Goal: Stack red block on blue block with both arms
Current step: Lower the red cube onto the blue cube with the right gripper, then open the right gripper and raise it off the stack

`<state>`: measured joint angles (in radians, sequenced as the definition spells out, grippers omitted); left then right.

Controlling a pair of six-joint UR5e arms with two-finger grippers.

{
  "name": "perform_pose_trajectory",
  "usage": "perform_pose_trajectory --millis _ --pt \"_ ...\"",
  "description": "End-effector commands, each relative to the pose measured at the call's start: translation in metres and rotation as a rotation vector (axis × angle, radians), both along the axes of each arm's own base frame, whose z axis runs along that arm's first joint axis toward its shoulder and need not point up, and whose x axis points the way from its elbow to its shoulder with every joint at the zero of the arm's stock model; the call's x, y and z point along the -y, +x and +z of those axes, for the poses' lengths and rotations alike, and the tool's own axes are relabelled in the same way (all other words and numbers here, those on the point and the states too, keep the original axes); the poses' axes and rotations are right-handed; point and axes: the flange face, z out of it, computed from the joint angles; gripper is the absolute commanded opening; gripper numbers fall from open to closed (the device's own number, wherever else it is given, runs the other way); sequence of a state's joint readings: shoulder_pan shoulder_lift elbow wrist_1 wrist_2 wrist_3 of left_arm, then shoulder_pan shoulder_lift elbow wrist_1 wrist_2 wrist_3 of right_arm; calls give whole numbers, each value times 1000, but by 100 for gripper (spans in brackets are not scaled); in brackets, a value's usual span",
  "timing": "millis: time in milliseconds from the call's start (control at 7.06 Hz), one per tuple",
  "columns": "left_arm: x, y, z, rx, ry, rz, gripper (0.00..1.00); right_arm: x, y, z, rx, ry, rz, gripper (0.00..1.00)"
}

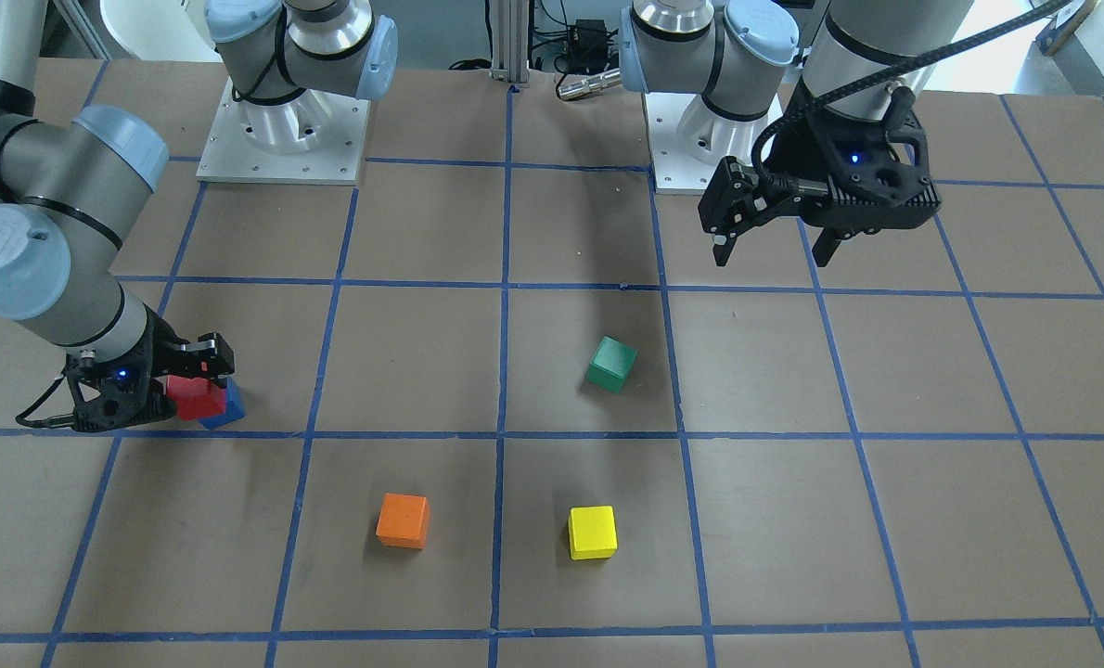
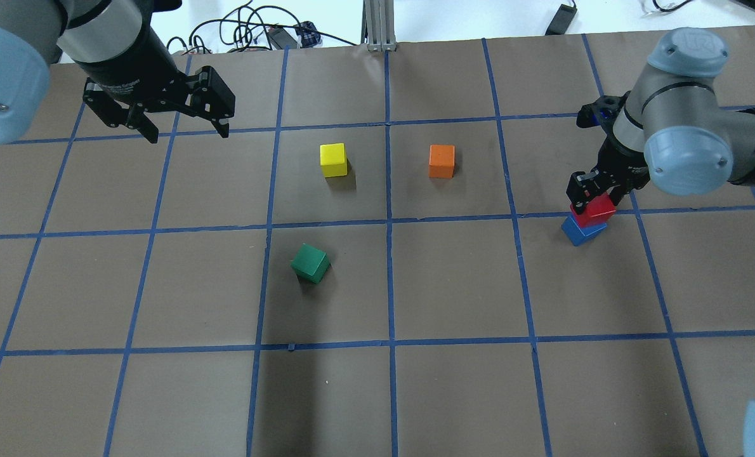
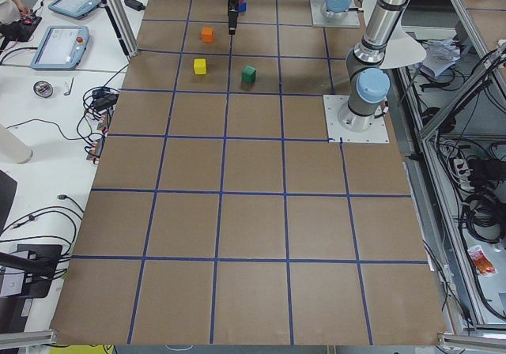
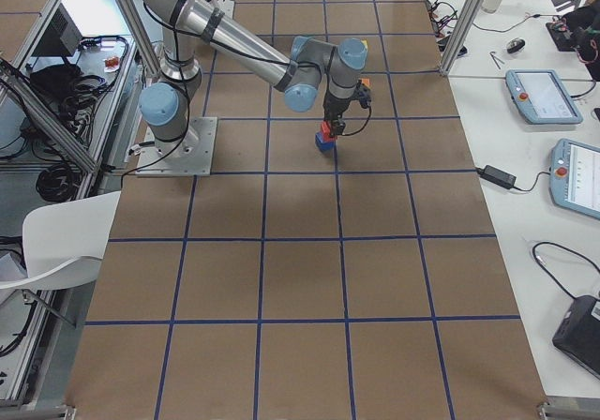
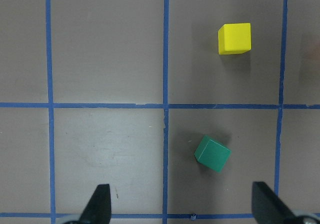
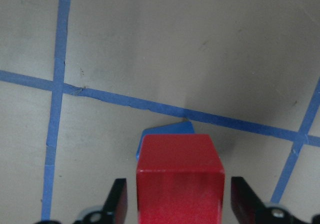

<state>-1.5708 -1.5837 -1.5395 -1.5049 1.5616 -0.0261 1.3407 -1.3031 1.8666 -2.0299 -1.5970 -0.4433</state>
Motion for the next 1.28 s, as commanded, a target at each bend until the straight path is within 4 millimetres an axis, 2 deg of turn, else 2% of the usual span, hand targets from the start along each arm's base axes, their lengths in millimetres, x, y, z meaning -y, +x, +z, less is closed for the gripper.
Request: perform_pose_trajectory --millis 0,142,283,850,992,1133 --pt "0 0 0 0 0 0 100 2 -1 10 -6 -18 -7 100" --pt "0 0 1 0 -2 0 100 2 -1 28 -12 -43 -7 100" --pt "0 0 1 0 -3 0 100 -7 1 58 -19 -64 -30 100" --pt "0 0 1 0 -3 0 100 -55 18 202 -33 -46 -301 100" --pt "0 0 1 0 -2 0 100 -58 27 215 -36 -17 -360 100" --pt "0 0 1 0 -3 0 100 -60 56 215 -42 -21 -341 100"
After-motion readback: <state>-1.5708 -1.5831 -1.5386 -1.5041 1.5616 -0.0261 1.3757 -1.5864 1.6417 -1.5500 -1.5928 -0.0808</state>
